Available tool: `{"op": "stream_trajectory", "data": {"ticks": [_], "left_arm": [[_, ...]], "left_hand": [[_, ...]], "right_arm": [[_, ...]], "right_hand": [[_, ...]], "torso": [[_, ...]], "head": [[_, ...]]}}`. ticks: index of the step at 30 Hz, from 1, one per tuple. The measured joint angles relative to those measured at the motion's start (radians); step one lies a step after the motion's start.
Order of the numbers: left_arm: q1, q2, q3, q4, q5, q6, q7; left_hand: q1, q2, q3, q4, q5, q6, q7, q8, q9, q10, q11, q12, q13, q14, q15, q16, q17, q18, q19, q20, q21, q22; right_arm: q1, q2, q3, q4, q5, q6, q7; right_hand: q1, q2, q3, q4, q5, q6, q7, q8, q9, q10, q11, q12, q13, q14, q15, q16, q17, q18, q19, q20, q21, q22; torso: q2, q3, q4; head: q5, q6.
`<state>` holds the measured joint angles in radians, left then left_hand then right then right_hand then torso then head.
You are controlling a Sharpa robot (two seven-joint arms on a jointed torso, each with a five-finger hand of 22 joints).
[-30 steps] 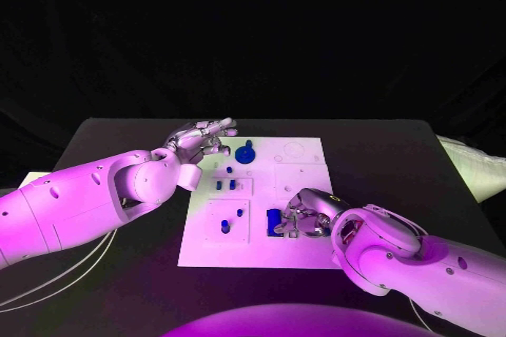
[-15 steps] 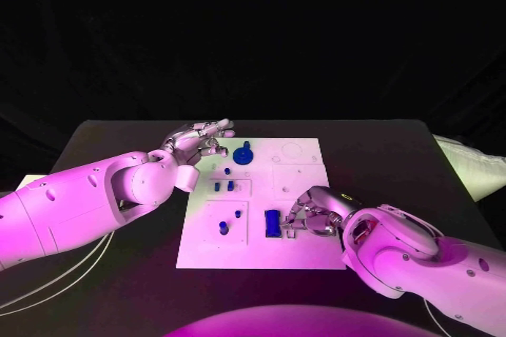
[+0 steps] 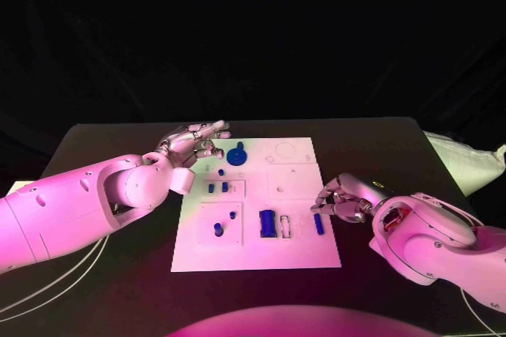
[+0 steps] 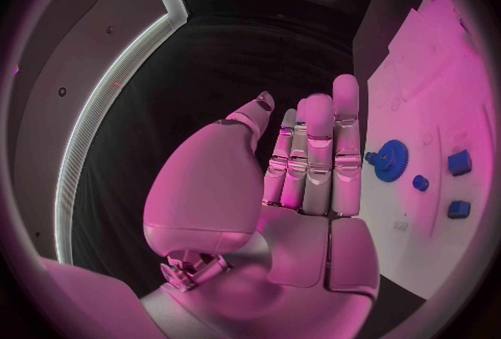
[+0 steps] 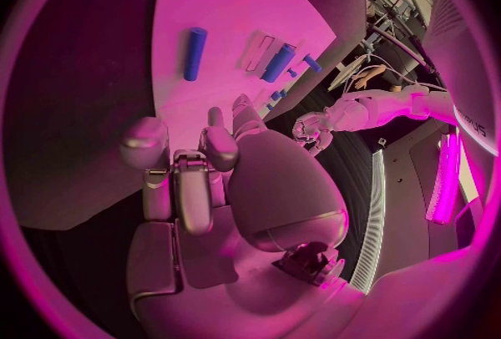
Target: Assemble the parts on the task board
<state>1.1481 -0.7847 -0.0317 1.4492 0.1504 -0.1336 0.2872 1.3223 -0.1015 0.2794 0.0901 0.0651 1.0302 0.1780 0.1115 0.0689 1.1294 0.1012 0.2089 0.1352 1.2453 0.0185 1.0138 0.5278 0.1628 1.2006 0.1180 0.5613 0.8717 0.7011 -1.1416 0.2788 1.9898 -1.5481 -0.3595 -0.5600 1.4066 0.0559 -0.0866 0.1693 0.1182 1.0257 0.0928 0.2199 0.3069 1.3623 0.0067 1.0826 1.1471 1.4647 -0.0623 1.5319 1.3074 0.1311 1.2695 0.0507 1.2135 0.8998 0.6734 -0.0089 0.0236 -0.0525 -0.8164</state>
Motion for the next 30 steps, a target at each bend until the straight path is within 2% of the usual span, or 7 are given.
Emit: {"op": "stream_trajectory", "data": {"ticks": [5,8,9,11,12,18,30], "left_arm": [[0.0,-0.001,0.0,0.002,0.0,0.0,0.0],[0.0,-0.002,0.0,0.002,-0.001,0.0,0.0],[0.0,-0.002,0.0,0.001,-0.001,0.0,0.0],[0.0,-0.002,0.0,0.001,-0.001,0.0,0.0],[0.0,-0.001,0.0,0.001,-0.001,0.0,0.0],[0.0,-0.001,0.0,-0.001,-0.002,0.0,-0.001],[-0.001,-0.002,0.0,-0.004,-0.002,0.0,-0.001]], "left_hand": [[0.0,0.0,0.0,0.0,0.0,0.0,0.0,0.0,0.0,0.0,0.0,0.0,0.0,0.0,0.0,0.0,0.0,0.0,0.0,0.0,0.0,0.0],[0.0,0.0,0.0,0.0,0.0,0.0,0.0,0.0,0.0,0.0,0.0,0.0,0.0,0.0,0.0,0.0,0.0,0.0,0.0,0.0,0.0,0.0],[0.0,0.0,0.0,0.0,0.0,0.0,0.0,0.0,0.0,0.0,0.0,0.0,0.0,0.0,0.0,0.0,0.0,0.0,0.0,0.0,0.0,0.0],[0.0,0.0,0.0,0.0,0.0,0.0,0.0,0.0,0.0,0.0,0.0,0.0,0.0,0.0,0.0,0.0,0.0,0.0,0.0,0.0,0.0,0.0],[0.0,0.0,0.0,0.0,0.0,0.0,0.0,0.0,0.0,0.0,0.0,0.0,0.0,0.0,0.0,0.0,0.0,0.0,0.0,0.0,0.0,0.0],[0.0,0.0,0.0,0.0,0.0,0.0,0.0,0.0,0.0,0.0,0.0,0.0,0.0,0.0,0.0,0.0,0.0,0.0,0.0,0.0,0.0,0.0],[0.0,0.0,0.0,0.0,0.0,0.0,0.0,0.0,0.0,0.0,0.0,0.0,0.0,0.0,0.0,0.0,0.0,0.0,0.0,0.0,0.0,0.0]], "right_arm": [[-0.002,-0.009,0.0,-0.01,-0.032,0.019,-0.003],[-0.004,-0.009,0.0,-0.017,-0.051,0.04,-0.006],[-0.005,-0.008,0.0,-0.02,-0.056,0.047,-0.007],[-0.01,-0.005,0.0,-0.024,-0.066,0.066,-0.009],[-0.012,-0.004,0.0,-0.026,-0.069,0.074,-0.009],[-0.025,0.007,-0.001,-0.038,-0.092,0.119,-0.014],[-0.028,0.018,0.001,-0.05,-0.122,0.175,-0.025]], "right_hand": [[-0.036,-0.022,0.008,0.037,0.0,0.024,-0.006,-0.006,-0.005,0.006,0.004,0.011,0.01,0.0,0.0,0.0,0.0,0.0,0.0,0.0,0.002,0.002],[-0.069,-0.048,0.009,0.075,0.003,0.035,-0.007,-0.012,-0.006,0.011,0.0,0.009,0.015,0.0,0.0,0.0,0.0,0.0,0.0,0.0,0.002,-0.001],[-0.087,-0.056,0.005,0.092,0.022,0.035,-0.007,-0.016,-0.007,0.011,-0.001,0.008,0.015,0.0,0.0,0.0,0.0,0.0,0.0,0.0,0.002,-0.005],[-0.122,-0.079,-0.014,0.116,0.1,0.035,-0.007,-0.021,-0.01,0.013,-0.002,0.009,0.016,0.0,0.0,0.0,0.0,0.0,0.0,0.0,-0.005,-0.013],[-0.127,-0.084,-0.018,0.12,0.117,0.035,-0.007,-0.024,-0.01,0.013,-0.002,0.009,0.014,0.0,0.0,0.0,0.0,0.0,0.0,0.0,-0.005,-0.014],[-0.13,-0.085,-0.027,0.118,0.128,0.042,-0.007,-0.027,-0.009,0.013,-0.002,0.006,0.01,0.0,0.0,-0.004,0.0,0.0,0.0,0.0,-0.005,-0.017],[-0.123,-0.092,-0.039,0.112,0.121,0.065,-0.015,-0.027,-0.003,0.013,-0.002,0.006,0.01,0.0,0.0,-0.008,0.001,0.0,0.0,0.0,-0.009,-0.021]], "torso": [[0.001,0.0005,-0.0008],[0.001,0.0001,-0.0009],[0.001,0.0001,-0.0009],[0.0,-0.0006,-0.0005],[0.0,-0.0006,-0.0002],[0.0,-0.0006,0.0005],[0.0,-0.0016,-0.0003]], "head": [[-0.004,0.0],[-0.005,-0.001],[-0.005,-0.001],[-0.006,-0.002],[-0.006,-0.002],[-0.004,-0.004],[-0.001,-0.007]]}}
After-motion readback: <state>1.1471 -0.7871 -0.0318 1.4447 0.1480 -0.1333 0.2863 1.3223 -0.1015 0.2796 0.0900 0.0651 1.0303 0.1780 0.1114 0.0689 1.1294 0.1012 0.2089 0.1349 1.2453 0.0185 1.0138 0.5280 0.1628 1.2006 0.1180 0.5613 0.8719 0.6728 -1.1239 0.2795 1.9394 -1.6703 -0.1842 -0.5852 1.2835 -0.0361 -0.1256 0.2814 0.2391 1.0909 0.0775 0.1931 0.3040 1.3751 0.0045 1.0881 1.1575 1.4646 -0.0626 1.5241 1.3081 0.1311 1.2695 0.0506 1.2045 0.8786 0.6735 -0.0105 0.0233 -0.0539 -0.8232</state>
